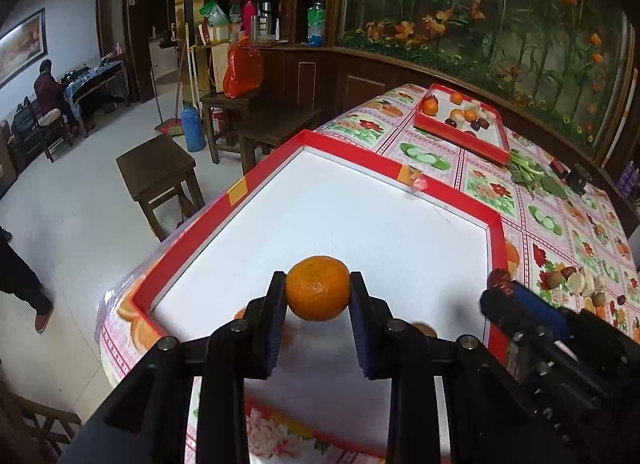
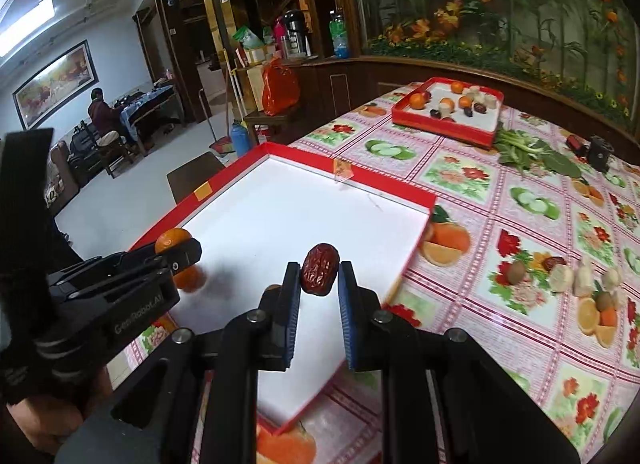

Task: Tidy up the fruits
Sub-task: 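Carry the orange and red date over the white tray and release both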

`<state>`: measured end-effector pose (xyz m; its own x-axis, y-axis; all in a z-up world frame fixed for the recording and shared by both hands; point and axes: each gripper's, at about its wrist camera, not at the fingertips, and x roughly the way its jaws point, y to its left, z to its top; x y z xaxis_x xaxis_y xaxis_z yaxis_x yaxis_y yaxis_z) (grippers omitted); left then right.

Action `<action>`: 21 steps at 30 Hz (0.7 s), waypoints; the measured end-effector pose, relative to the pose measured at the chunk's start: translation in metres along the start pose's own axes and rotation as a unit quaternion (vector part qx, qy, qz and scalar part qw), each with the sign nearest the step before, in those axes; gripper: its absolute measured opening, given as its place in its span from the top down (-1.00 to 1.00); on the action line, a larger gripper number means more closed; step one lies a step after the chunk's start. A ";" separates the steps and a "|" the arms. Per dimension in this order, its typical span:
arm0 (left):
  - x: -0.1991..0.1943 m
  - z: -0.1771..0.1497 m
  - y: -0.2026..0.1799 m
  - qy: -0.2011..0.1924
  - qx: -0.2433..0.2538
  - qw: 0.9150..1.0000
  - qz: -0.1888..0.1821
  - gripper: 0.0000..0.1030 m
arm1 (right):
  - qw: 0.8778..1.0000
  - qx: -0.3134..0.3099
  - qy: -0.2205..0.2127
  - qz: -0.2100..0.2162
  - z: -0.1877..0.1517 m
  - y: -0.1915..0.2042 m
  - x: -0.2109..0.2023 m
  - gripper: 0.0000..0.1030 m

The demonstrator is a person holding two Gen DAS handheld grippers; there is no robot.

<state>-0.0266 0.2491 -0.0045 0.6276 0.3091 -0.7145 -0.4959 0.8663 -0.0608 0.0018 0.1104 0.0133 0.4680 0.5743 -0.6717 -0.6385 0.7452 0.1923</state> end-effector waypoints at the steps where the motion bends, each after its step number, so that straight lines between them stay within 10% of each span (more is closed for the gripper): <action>1: 0.002 0.002 -0.002 0.000 0.002 1.000 0.002 0.43 | 1.000 0.002 0.004 0.000 0.001 0.000 0.006 0.60; 18: 0.026 0.000 -0.011 0.038 0.015 0.999 0.029 0.37 | 0.999 0.020 0.036 0.008 -0.001 -0.002 0.042 0.59; 21: 0.025 0.000 -0.009 0.040 0.014 0.998 0.036 0.04 | 0.999 0.024 0.043 0.009 -0.001 -0.004 0.047 0.58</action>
<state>-0.0064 0.2485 -0.0222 0.5399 0.3403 -0.7699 -0.5205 0.8538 0.0125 0.0256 0.1344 -0.0194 0.4001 0.5585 -0.7266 -0.6160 0.7509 0.2380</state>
